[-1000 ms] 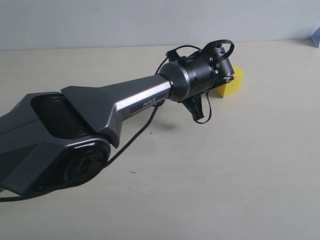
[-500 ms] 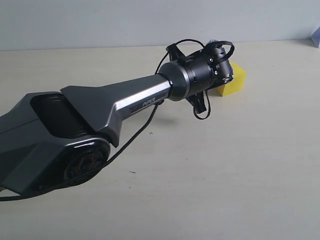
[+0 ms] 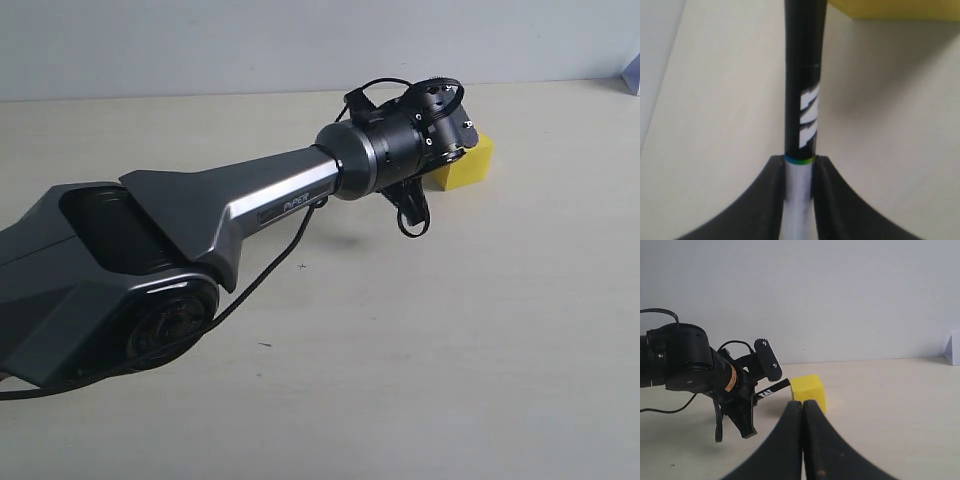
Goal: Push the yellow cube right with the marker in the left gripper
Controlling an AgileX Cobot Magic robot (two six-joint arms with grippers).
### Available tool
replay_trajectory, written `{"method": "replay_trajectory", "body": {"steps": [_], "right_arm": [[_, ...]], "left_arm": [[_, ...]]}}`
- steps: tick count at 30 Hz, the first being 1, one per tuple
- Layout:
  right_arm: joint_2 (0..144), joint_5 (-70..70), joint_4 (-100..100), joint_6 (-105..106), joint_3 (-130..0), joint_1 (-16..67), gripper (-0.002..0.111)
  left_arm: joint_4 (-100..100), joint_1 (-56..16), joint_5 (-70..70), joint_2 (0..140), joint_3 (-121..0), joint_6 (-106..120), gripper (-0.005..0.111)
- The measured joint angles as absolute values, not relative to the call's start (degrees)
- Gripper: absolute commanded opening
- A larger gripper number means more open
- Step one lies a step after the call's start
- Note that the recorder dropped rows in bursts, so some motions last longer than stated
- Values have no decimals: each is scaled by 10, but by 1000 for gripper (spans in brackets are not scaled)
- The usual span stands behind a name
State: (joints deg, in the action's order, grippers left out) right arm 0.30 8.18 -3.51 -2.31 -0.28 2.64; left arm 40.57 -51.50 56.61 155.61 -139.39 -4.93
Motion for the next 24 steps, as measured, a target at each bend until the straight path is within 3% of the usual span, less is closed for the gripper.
{"method": "replay_trajectory", "body": {"steps": [12,24], "right_arm": [[3,82,-35,-23,-3,26,0],[3,82,-35,-23,-3,26,0]], "left_arm": [[401,-510,595,1557,-1403,-49,0],[387,-509,536,1558,-1403,-86,0]]}}
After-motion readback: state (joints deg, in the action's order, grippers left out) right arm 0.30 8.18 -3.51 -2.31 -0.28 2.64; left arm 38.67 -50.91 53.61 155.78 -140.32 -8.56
